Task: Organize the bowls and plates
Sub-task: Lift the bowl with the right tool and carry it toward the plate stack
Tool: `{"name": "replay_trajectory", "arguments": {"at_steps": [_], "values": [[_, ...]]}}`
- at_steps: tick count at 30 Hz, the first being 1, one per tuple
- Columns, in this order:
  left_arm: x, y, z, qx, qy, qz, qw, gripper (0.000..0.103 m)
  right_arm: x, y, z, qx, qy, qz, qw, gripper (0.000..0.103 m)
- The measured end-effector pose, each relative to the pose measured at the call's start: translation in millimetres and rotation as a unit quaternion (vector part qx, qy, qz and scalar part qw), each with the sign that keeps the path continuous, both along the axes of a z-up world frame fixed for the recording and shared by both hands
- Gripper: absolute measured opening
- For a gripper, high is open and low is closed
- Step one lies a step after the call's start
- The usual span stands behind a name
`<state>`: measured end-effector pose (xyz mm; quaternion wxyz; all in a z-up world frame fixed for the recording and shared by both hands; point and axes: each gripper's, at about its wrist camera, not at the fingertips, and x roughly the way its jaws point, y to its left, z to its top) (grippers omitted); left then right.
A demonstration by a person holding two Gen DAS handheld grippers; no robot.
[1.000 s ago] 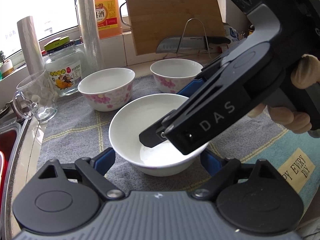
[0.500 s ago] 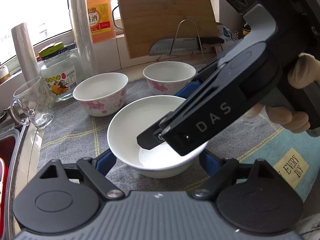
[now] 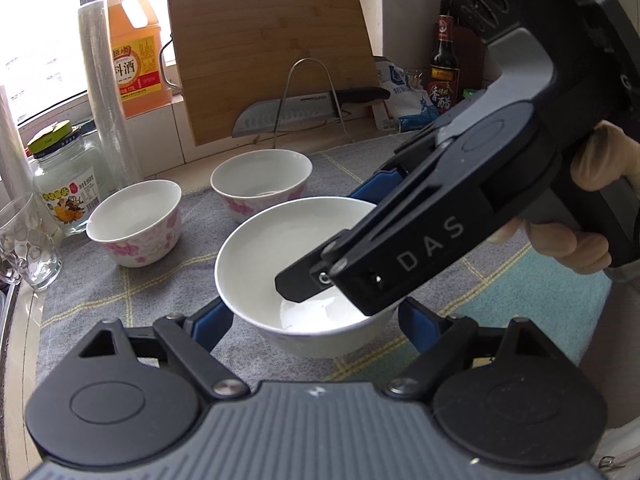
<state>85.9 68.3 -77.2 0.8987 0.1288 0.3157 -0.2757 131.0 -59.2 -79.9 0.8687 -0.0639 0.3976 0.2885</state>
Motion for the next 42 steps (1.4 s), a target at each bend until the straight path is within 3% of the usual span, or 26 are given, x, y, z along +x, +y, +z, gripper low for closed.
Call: {"name": "replay_trajectory", "arguments": {"at_steps": [17,37,40,42], "values": [[-20,-63,-6,-0.004,0.024,-0.067,0.9974,0.089,-44,-69,-15,-0.027,0.014,-0.057,0.998,0.08],[-17,-70,-18,-0.004,0.043,-0.07,0.9966,0.089,-50,-73,-25,-0.054,0.003,-0.054,0.997,0.08],[-18,-70,-17,-0.005,0.042,-0.072,0.9965,0.089,-51,-72,-26,-0.055,-0.001,-0.053,0.997,0.088],[-19,-70,-16,-0.008,0.045,-0.077,0.996,0.093,-55,-71,-25,-0.062,-0.014,-0.054,0.997,0.103]]}}
